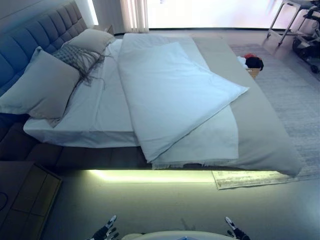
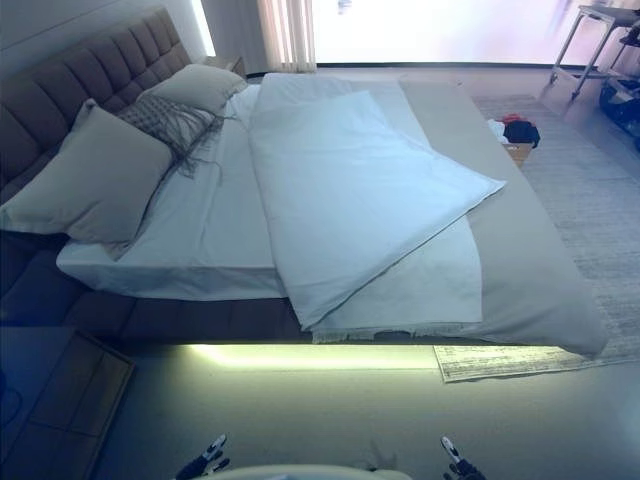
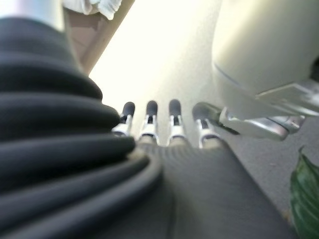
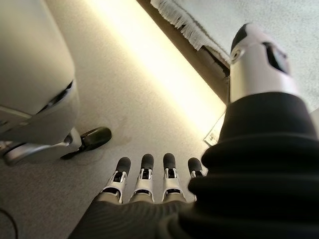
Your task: Make the bed neatly
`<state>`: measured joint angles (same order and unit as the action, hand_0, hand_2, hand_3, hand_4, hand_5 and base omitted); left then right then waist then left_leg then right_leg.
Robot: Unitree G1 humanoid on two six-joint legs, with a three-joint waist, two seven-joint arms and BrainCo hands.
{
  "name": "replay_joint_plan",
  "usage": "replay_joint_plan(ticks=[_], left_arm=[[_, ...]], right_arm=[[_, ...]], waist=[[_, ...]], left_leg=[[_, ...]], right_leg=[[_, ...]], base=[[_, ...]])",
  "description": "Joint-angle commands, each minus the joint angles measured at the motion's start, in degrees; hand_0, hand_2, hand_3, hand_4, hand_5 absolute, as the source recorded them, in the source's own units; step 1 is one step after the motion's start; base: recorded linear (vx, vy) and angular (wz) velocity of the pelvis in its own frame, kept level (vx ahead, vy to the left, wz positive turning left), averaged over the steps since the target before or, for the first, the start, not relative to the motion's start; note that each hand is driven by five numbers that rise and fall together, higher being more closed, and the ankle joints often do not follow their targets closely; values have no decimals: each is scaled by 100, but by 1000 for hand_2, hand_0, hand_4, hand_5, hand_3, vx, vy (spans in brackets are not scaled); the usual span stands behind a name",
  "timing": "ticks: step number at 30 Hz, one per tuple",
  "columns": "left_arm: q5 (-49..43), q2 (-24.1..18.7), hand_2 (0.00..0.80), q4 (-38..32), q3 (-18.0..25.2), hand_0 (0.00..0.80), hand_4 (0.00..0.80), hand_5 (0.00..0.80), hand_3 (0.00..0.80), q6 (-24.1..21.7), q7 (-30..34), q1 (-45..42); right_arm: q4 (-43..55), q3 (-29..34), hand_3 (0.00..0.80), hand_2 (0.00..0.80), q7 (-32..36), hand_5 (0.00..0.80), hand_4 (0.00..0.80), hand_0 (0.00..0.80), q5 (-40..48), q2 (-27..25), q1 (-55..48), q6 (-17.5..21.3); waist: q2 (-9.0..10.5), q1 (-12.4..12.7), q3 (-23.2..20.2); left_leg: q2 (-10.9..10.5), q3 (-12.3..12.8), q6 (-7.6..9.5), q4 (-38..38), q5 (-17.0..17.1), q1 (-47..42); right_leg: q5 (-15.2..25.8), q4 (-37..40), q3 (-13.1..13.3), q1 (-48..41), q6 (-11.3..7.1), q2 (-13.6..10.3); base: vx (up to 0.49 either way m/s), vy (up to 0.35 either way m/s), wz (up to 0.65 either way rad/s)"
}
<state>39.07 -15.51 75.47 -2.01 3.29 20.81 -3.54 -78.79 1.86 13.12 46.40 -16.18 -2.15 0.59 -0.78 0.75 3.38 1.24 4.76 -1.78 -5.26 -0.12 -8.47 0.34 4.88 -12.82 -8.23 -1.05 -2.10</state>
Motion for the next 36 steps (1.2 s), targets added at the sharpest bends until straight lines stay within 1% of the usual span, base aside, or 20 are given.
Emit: replay_joint_plan(ticks=[1,5,7,8,11,17,20,23,26,28,31,36], left_arm=[[4,90,0,418,198,0,0,0,0,-20,-23,276],[226,101,0,426,194,0,0,0,0,-20,-12,300],[190,116,0,423,194,0,0,0,0,1,44,317],[173,120,0,416,185,0,0,0,0,-48,32,324],[144,122,0,404,149,0,0,0,0,28,-25,346],[122,158,0,442,78,0,0,0,0,64,-62,429],[87,162,0,474,61,0,0,0,0,106,-114,443],[40,172,0,498,31,0,0,0,0,166,-139,453],[62,246,0,520,-29,0,0,0,0,225,-163,482],[98,303,0,529,-49,0,0,0,0,216,-106,490],[-23,372,0,529,-81,0,0,0,0,170,-14,498],[-48,323,0,532,-87,0,0,0,0,180,-191,461]], right_arm=[[-182,96,0,0,-39,0,0,0,182,150,507,60],[-162,56,0,0,-105,0,0,0,273,163,554,101],[-123,60,0,0,28,0,0,0,342,168,576,117],[-88,42,0,0,12,0,0,0,368,187,593,185],[-33,-11,0,0,-41,0,0,0,473,218,593,231],[-68,-89,0,0,19,0,0,0,398,266,615,103],[-81,-104,0,0,-57,0,0,0,403,295,592,129],[-84,-135,0,0,-157,0,0,0,375,308,597,286],[-84,-171,0,0,-215,0,0,0,224,346,602,224],[-101,-197,0,0,-226,0,0,0,275,389,609,218],[-136,-191,0,0,-102,0,0,0,302,441,606,182],[-140,-221,0,0,80,0,0,0,432,476,594,296]], waist=[[108,24,-2],[118,45,-17],[119,53,-11],[120,57,-5],[121,48,-8],[121,39,-35],[118,22,-51],[111,7,-54],[94,-4,-21],[86,-1,-6],[87,5,-6],[49,-35,48]], left_leg=[[-215,213,162,26,-267,-102],[-211,207,159,26,-270,-108],[-211,200,157,26,-272,-111],[-215,193,157,26,-269,-115],[-216,198,160,26,-278,-117],[-229,193,168,26,-289,-142],[-232,200,165,26,-289,-159],[-237,211,172,26,-285,-157],[-244,211,179,26,-280,-143],[-253,209,183,26,-281,-141],[-257,207,191,26,-300,-148],[-229,204,213,26,-254,-119]], right_leg=[[198,-52,391,24,-519,-224],[185,-51,377,10,-512,-228],[179,-55,369,2,-508,-228],[175,-59,367,-3,-506,-227],[164,-64,375,-2,-501,-229],[163,-51,362,-40,-498,-237],[156,-57,355,-57,-502,-248],[150,-75,368,-44,-499,-251],[153,-93,367,-18,-503,-262],[169,-77,362,-25,-509,-273],[171,-71,349,-42,-519,-289],[39,-381,390,92,-507,-276]], base=[[0,0,0],[0,0,0],[0,0,0],[0,0,0],[0,0,0],[0,0,0],[0,0,0],[0,0,0],[0,0,0],[0,0,0],[0,0,0],[9,-23,0]])
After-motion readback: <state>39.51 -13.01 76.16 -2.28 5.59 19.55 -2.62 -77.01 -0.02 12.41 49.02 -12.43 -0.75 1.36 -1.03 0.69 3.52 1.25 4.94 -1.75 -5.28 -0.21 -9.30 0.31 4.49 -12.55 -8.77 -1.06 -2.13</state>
